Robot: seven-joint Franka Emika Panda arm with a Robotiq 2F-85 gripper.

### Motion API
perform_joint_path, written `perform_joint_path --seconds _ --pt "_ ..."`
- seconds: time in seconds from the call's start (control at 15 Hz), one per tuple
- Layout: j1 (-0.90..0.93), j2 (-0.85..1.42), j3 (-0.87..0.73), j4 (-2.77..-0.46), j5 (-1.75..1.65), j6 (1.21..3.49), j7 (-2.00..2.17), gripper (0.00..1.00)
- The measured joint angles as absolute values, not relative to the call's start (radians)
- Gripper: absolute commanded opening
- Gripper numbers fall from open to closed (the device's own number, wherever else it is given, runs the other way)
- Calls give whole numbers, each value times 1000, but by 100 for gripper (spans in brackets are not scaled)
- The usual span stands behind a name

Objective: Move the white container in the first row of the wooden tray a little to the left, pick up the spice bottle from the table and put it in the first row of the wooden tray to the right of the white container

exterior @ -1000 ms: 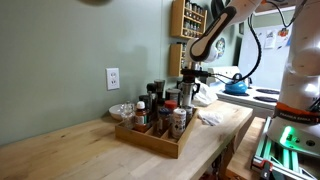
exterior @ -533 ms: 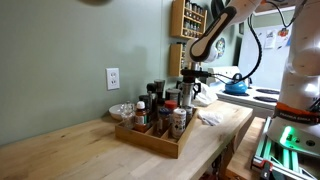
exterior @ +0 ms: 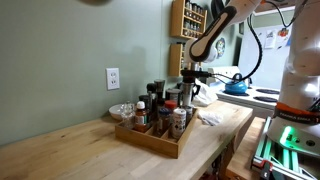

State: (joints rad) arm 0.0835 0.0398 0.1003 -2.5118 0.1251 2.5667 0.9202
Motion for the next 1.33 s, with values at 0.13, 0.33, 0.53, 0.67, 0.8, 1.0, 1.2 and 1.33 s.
perform_joint_path --seconds 0.13,0.33,0.53,0.67,0.8,1.0,1.2,1.33 --pt "84 41 100 -2512 125 2567 920 29" --pt "84 41 100 -2511 125 2566 920 29" --pt "84 27 95 -2497 104 2553 921 29" --pt "83 -6 92 -2476 81 2511 921 29" --pt "80 -54 91 -2451 61 2445 919 29" --pt "76 -121 91 -2416 42 2353 911 29" --pt "73 -177 92 -2380 32 2283 882 29" --pt "72 -216 93 -2353 30 2241 847 29"
